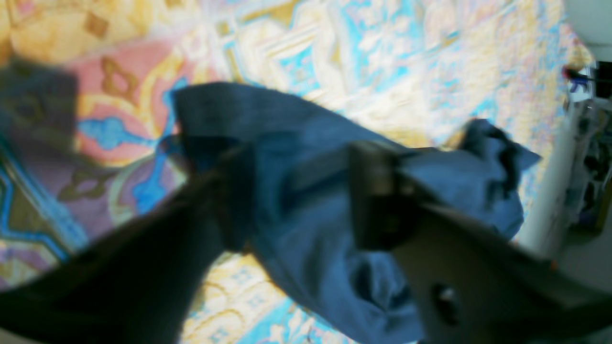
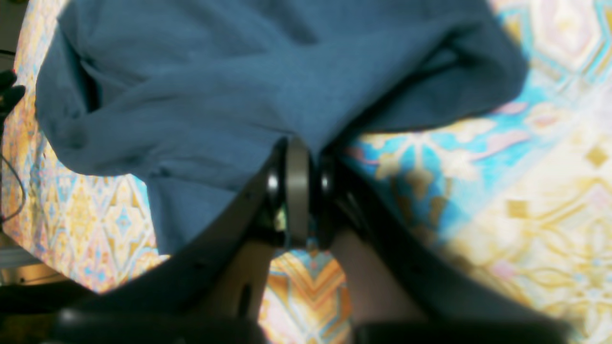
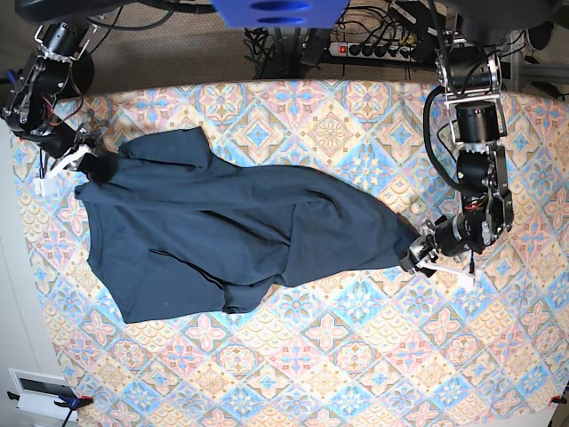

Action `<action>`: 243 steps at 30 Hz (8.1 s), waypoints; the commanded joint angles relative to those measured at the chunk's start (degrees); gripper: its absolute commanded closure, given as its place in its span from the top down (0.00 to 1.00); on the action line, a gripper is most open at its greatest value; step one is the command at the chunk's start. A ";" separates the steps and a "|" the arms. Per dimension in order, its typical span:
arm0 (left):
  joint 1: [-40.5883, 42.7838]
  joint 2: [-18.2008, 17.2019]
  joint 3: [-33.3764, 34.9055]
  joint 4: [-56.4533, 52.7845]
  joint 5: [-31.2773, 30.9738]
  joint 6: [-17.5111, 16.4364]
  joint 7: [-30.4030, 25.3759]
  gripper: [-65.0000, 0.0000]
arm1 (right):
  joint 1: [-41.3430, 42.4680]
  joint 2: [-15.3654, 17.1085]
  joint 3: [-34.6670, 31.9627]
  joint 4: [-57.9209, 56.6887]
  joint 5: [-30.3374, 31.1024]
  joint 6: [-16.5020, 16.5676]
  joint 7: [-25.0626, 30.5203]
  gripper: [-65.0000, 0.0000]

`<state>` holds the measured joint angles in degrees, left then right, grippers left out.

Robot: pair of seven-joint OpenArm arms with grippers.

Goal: Layout the t-shirt on the table in an organized manner, then fold the t-shirt properly
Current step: 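Grasp the shirt hem corner with the left gripper, then pull the hem corner with the left gripper away from the right gripper, then hold the shirt taut between both grippers on the table, then lift and shake the shirt with both grippers, spreading it flat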

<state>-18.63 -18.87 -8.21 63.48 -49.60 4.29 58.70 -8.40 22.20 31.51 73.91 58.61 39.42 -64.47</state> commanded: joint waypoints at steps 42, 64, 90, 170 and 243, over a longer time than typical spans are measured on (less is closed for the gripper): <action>2.24 0.63 -10.47 10.32 -6.53 -0.56 0.16 0.00 | 0.80 1.58 0.80 1.21 1.21 0.58 1.30 0.01; -7.78 1.60 -15.84 11.11 -21.30 -2.84 0.69 0.00 | 14.51 3.52 4.05 16.51 1.30 0.58 -0.72 0.01; 16.04 0.46 -15.05 19.11 -21.12 -2.67 7.90 0.69 | 18.21 3.87 -0.25 16.33 1.13 0.58 -3.97 0.01; 11.29 6.08 -17.07 -3.57 -15.76 -2.58 6.14 0.12 | 18.21 4.13 0.10 17.21 1.39 0.58 -4.50 0.01; -4.62 -5.87 -22.08 2.14 -29.91 -14.89 8.95 0.00 | 28.93 10.64 -15.02 3.23 10.27 0.58 -8.90 0.01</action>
<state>-22.06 -23.64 -29.85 64.20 -77.36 -9.82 67.85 19.29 31.51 16.12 76.05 66.92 39.42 -74.81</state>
